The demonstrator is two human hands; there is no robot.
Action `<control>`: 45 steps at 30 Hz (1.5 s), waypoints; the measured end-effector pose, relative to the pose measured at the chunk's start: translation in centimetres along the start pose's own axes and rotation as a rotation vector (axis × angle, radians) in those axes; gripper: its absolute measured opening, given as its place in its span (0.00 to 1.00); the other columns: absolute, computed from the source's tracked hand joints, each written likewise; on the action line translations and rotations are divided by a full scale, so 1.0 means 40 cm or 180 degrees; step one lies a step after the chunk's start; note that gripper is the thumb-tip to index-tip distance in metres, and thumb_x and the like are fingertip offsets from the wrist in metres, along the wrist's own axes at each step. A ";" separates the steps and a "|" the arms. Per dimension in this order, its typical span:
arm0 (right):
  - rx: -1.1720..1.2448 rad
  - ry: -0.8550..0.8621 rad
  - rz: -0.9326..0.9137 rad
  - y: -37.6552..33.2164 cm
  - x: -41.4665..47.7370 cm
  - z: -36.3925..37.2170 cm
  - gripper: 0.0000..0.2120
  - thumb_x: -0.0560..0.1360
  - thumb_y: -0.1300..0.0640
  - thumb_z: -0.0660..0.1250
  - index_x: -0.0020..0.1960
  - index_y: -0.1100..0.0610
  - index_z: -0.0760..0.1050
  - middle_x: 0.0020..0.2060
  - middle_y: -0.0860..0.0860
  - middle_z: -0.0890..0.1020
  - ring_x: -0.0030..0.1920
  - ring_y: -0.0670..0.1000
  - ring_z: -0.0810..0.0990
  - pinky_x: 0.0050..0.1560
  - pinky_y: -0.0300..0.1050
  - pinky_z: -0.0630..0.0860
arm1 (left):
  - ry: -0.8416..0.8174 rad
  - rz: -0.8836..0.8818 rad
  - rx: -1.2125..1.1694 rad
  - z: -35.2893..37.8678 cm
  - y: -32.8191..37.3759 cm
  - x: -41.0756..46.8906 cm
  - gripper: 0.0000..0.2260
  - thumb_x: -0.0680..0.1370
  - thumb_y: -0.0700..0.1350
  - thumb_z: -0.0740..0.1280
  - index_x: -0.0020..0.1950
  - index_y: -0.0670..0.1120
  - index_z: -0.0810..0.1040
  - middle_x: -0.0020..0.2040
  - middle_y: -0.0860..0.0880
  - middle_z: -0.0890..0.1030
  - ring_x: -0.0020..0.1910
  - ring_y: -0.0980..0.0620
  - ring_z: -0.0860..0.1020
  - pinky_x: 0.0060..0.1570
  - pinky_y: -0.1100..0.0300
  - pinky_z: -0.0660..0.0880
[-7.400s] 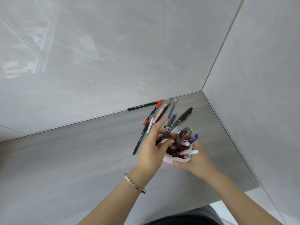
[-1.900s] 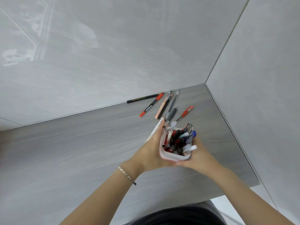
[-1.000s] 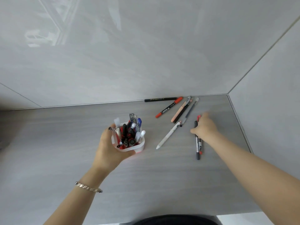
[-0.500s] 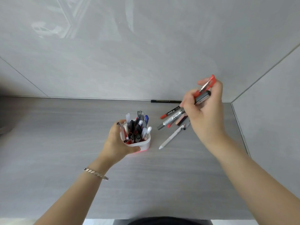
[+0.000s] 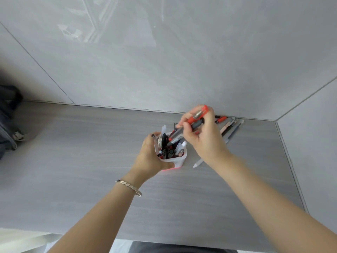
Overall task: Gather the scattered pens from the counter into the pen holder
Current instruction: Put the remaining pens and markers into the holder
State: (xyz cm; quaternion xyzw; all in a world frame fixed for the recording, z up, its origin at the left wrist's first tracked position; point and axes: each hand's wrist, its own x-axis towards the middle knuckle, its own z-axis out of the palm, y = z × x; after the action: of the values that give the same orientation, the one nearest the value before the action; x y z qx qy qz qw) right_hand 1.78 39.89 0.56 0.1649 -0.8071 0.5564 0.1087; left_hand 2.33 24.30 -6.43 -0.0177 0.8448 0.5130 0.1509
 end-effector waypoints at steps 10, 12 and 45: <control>-0.0722 -0.0798 0.0584 0.022 -0.054 -0.010 0.10 0.75 0.64 0.65 0.54 0.54 0.70 0.43 0.42 0.76 0.47 0.43 0.75 0.47 0.29 0.69 | -0.0065 0.0182 0.0129 -0.007 -0.004 0.003 0.41 0.59 0.39 0.79 0.65 0.48 0.61 0.59 0.53 0.65 0.55 0.59 0.66 0.43 0.77 0.64; -0.0816 -0.0314 0.0369 0.024 -0.042 0.019 0.20 0.73 0.66 0.66 0.60 0.52 0.65 0.42 0.45 0.79 0.45 0.45 0.76 0.47 0.33 0.71 | -0.0068 0.0180 0.0143 -0.008 -0.005 0.004 0.41 0.59 0.40 0.79 0.65 0.48 0.61 0.59 0.53 0.66 0.54 0.58 0.67 0.45 0.71 0.66; -0.0846 0.0708 0.3794 0.310 -0.084 -0.077 0.18 0.70 0.64 0.67 0.57 0.65 0.66 0.46 0.64 0.80 0.41 0.63 0.82 0.39 0.53 0.81 | -0.0138 0.0258 0.0252 -0.011 0.008 0.007 0.38 0.58 0.39 0.79 0.57 0.56 0.60 0.50 0.65 0.64 0.56 0.61 0.65 0.43 0.87 0.61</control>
State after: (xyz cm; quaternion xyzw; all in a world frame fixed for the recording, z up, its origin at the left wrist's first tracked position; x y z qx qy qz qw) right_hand 0.05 47.29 -10.23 -0.3882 -0.8066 0.4300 -0.1177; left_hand 1.89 24.12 -6.05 0.0336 0.8610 0.4852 0.1489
